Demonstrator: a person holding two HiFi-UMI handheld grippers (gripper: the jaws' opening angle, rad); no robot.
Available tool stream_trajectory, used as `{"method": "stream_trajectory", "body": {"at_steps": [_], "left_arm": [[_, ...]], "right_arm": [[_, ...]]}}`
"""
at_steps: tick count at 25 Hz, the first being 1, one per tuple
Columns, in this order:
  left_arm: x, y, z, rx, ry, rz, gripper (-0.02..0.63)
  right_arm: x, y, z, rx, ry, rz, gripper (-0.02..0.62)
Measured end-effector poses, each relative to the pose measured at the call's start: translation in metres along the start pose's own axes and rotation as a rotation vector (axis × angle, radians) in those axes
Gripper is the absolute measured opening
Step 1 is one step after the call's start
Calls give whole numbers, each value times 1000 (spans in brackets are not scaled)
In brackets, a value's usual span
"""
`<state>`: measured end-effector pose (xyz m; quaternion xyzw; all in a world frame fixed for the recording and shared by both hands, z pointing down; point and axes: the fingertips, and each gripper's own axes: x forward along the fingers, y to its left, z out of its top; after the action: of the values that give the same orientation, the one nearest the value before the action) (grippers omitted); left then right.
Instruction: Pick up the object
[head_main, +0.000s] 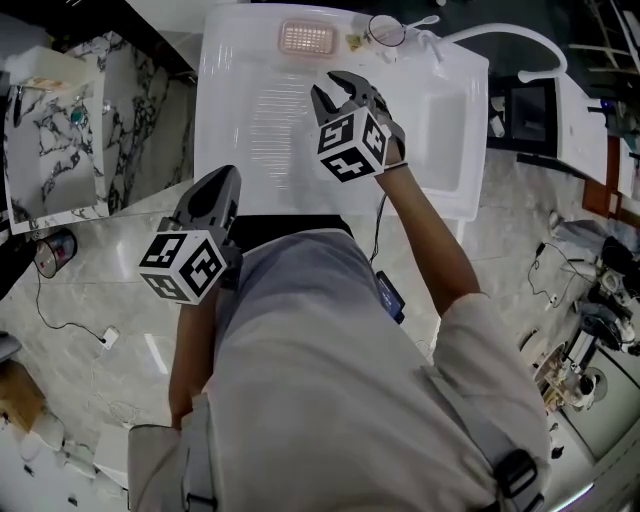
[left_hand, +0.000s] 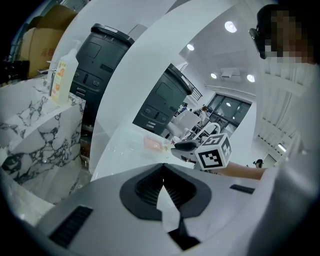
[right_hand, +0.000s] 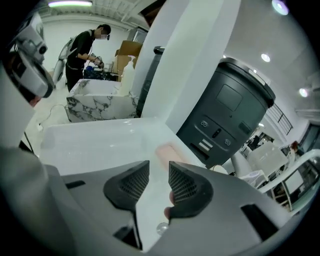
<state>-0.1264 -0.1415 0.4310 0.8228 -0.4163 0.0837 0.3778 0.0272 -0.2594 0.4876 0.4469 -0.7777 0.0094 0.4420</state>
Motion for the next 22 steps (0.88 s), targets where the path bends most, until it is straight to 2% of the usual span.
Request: {"method": "stream_trajectory", "body": {"at_steps": [4, 15, 22], "left_arm": [[4, -1, -3, -9, 12, 0, 3], [13, 2, -12, -23, 46, 20, 3], [12, 10, -8, -48, 35, 59, 3]], "right_arm": [[12, -1, -5, -82, 24, -28, 123], [49, -6, -13, -202, 68, -17, 157], [78, -14, -9, -256, 80, -23, 169]]}}
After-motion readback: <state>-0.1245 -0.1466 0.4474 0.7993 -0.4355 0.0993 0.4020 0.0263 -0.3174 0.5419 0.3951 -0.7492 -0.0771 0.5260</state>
